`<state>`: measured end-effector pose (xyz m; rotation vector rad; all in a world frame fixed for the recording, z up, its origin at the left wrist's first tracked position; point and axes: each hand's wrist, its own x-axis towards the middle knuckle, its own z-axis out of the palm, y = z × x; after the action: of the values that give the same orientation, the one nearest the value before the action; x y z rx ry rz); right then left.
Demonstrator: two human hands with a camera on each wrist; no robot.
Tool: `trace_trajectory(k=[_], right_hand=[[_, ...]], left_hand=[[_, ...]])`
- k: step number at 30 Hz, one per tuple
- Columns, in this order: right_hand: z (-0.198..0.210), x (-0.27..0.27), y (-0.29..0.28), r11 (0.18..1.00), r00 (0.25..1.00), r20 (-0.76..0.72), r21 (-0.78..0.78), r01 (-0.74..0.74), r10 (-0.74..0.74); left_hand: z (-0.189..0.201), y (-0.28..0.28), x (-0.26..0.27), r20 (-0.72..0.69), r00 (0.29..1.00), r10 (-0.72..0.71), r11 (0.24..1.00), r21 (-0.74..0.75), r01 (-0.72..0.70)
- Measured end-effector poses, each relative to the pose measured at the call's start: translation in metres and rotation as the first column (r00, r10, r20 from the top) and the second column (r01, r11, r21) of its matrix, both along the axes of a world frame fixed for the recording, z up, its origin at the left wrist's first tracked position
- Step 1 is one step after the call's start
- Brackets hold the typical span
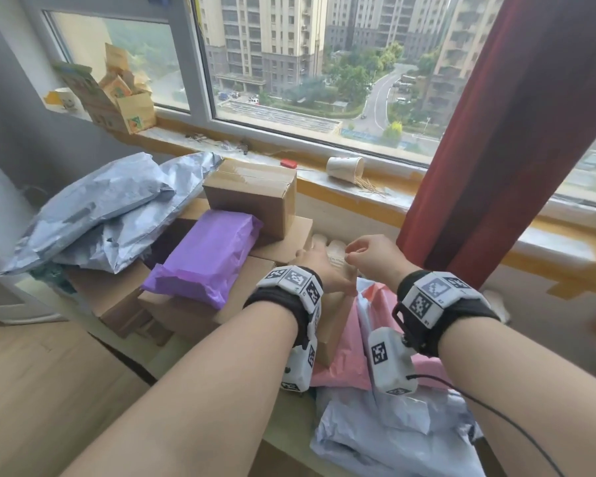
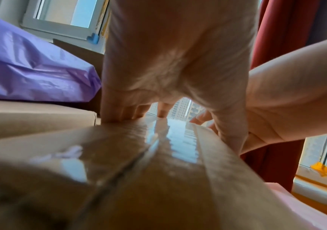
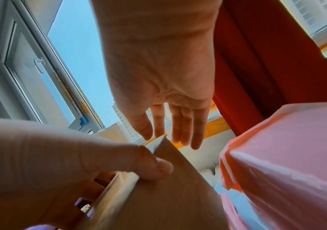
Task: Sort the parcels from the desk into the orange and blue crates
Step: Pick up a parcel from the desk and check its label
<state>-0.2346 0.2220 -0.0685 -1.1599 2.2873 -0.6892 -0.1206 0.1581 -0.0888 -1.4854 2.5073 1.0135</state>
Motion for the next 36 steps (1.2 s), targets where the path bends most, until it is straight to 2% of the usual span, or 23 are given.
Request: trace_trajectory(k=[6,14,21,26,30,33,36], right_hand=[[0.003,0.001,0.003,0.998,0.999,0.008,-0.031,0.051,-0.051],[0.03,-0.004,0.012,0.989,0.995,0.028,-0.11,0.1,-0.097],[0.069,-0.009,0.025,0.974,0.991,0.016,-0.182,0.137,-0.137],[0.091,-0.015,0.034,0.959,0.978,0.056,-0.193,0.208,-0.201],[0.103,-0.018,0.039,0.935,0.959,0.156,-0.235,0.267,-0.235],[0.108,-0.022,0.041,0.902,0.929,0.266,-0.281,0.329,-0.256],[0.111,-0.024,0.043,0.869,0.883,0.386,-0.302,0.393,-0.265]], left_hand=[[0.008,-0.004,0.001,-0.026,0.999,-0.026,0.999,-0.032,0.025],[0.039,-0.006,-0.003,-0.044,0.997,-0.069,0.994,-0.083,0.065],[0.077,-0.008,-0.011,-0.128,0.988,-0.086,0.986,-0.153,0.066],[0.1,-0.01,-0.014,-0.263,0.964,-0.051,0.991,-0.131,0.017],[0.121,-0.014,-0.015,-0.423,0.904,0.063,0.997,-0.023,-0.08],[0.136,-0.016,-0.013,-0.559,0.809,0.183,0.982,0.143,-0.123],[0.144,-0.02,-0.013,-0.64,0.727,0.251,0.958,0.272,-0.091]])
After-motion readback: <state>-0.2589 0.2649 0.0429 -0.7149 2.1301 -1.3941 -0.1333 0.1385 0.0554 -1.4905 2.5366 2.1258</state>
